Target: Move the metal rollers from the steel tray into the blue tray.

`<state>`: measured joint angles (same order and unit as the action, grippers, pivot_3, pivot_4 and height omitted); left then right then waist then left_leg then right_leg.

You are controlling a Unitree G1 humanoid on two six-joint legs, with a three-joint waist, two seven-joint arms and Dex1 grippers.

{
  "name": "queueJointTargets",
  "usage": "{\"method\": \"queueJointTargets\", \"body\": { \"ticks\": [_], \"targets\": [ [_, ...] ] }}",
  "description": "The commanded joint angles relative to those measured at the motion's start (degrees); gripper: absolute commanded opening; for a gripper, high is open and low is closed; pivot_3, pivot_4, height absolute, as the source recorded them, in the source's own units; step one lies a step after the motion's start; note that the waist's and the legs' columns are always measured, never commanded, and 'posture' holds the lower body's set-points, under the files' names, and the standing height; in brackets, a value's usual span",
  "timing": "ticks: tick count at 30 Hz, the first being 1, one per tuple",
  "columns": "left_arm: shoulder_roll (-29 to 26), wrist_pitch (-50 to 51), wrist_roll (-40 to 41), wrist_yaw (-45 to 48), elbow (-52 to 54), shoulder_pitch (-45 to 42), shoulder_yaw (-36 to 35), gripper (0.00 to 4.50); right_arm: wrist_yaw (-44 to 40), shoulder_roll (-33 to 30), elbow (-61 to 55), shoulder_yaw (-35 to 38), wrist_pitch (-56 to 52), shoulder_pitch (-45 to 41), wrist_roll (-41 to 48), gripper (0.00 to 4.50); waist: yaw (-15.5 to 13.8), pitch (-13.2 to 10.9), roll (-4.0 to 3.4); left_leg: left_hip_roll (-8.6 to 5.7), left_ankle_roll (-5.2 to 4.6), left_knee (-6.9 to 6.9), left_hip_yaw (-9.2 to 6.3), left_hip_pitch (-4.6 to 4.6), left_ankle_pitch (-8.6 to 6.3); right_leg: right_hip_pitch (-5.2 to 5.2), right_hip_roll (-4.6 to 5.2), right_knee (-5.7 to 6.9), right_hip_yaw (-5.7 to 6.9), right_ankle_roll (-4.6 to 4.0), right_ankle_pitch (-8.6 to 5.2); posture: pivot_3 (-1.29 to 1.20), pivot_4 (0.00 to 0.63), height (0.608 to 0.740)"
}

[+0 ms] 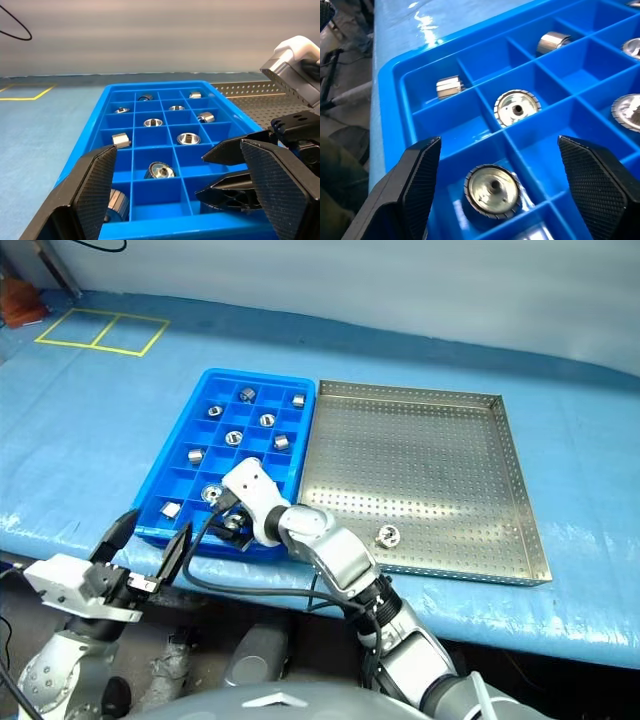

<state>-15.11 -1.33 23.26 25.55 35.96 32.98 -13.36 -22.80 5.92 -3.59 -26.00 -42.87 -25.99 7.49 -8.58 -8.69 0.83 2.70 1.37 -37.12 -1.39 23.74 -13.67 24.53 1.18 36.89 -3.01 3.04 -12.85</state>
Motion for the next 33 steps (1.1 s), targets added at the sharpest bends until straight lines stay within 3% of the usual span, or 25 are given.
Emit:
{"method": "queueJointTargets", "body": {
  "ticks": [1,4,11,15,22,33],
  "targets": [
    [-1.40,2.18,1.16,0.91,0.58,-3.91,2.38,4.38,1.81,-2.12,-11.63,6.60,-4.19,0.50,2.06,3.85,0.03,-0.01,-0.02,0.00,0.00,0.00,-0.01,0.03,0.00,0.00,0.00,0.01,0.01,0.00,0.00,0.32,0.150,0.740],
    [-2.22,3.41,0.08,1.55,-1.02,-7.69,4.62,4.38,2.77,-6.31,-18.00,10.30,-9.40,1.68,2.32,3.85,0.16,-0.02,-0.03,-0.02,0.01,0.00,-0.05,0.05,0.01,-0.01,0.00,0.00,0.02,0.00,0.00,0.27,0.150,0.740],
    [-3.53,6.66,1.18,5.25,-5.78,-16.76,10.09,4.38,6.99,-19.06,-28.86,18.06,-27.50,6.78,0.03,3.85,3.86,-0.02,-0.05,-0.05,0.00,0.01,-0.03,0.04,0.01,-0.04,0.01,0.03,-0.05,-0.03,0.02,0.11,0.150,0.740],
    [-5.10,8.07,-0.43,8.11,-9.43,-22.23,13.62,4.38,7.67,-22.64,-33.66,20.78,-35.60,11.15,0.82,3.85,6.25,-0.01,-0.05,-0.05,-0.01,0.01,-0.04,0.01,0.01,-0.08,-0.01,0.05,-0.08,-0.04,0.03,0.06,0.150,0.740],
    [-6.01,8.99,0.04,12.56,-13.16,-27.30,17.08,4.38,9.16,-18.46,-41.98,24.95,-44.19,15.41,2.46,3.85,9.96,0.00,-0.05,-0.05,-0.03,-0.06,0.02,-0.07,0.01,-0.12,-0.06,0.09,-0.24,0.14,0.11,-0.01,0.150,0.740],
    [-5.40,8.78,0.08,14.18,-15.24,-28.40,17.35,4.38,12.18,-12.38,-45.03,23.25,-44.73,15.47,3.55,3.85,11.05,0.00,-0.05,-0.07,-0.05,-0.19,0.13,-0.08,0.02,-0.14,-0.07,0.11,-0.43,0.27,0.19,-0.03,0.150,0.740]
  ]
}}
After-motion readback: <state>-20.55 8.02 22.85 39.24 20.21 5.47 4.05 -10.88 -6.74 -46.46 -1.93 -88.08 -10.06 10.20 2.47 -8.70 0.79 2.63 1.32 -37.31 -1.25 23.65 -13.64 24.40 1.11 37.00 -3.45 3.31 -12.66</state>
